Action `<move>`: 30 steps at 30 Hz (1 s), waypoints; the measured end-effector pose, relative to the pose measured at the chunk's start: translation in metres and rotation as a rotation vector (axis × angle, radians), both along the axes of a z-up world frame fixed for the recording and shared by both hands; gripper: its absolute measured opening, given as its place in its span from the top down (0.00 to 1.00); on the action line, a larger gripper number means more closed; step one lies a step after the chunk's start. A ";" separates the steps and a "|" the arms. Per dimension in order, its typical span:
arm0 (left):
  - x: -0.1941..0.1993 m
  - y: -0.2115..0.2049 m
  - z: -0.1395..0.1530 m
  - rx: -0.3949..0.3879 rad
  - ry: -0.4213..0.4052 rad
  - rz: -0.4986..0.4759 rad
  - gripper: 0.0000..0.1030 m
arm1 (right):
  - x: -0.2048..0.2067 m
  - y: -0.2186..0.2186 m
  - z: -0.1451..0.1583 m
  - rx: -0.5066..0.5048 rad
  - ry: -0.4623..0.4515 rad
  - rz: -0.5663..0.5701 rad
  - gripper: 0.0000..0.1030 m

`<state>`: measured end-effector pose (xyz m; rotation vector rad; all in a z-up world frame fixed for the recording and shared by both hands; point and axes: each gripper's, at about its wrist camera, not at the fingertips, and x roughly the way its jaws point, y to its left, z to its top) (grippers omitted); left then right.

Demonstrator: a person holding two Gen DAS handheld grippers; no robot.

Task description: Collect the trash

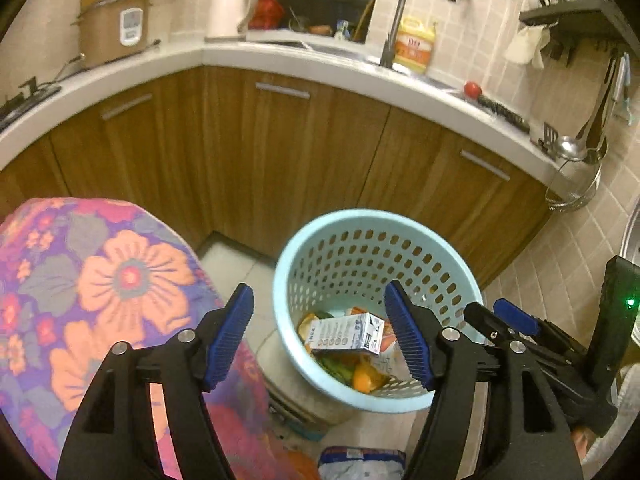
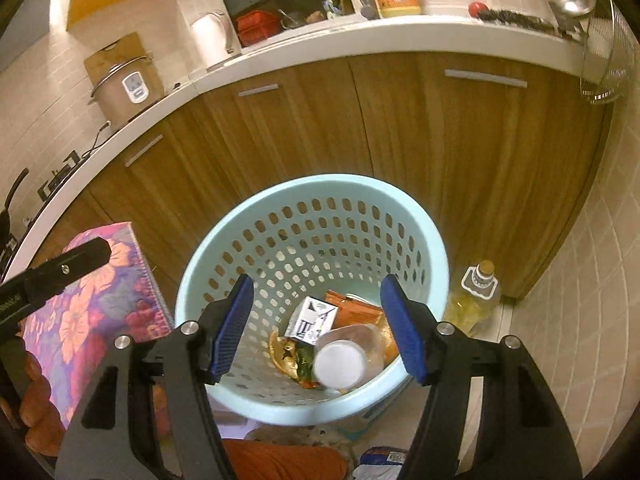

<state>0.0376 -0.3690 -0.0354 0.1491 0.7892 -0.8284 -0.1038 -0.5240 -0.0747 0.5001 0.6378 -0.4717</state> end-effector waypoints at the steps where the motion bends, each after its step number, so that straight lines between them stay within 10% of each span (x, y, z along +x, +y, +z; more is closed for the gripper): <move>1: -0.001 0.004 0.003 -0.008 -0.004 0.004 0.34 | -0.001 0.004 0.003 -0.005 -0.001 0.005 0.40; 30: -0.021 0.196 0.064 -0.092 -0.230 0.319 0.18 | 0.043 0.165 0.083 -0.222 -0.043 0.281 0.33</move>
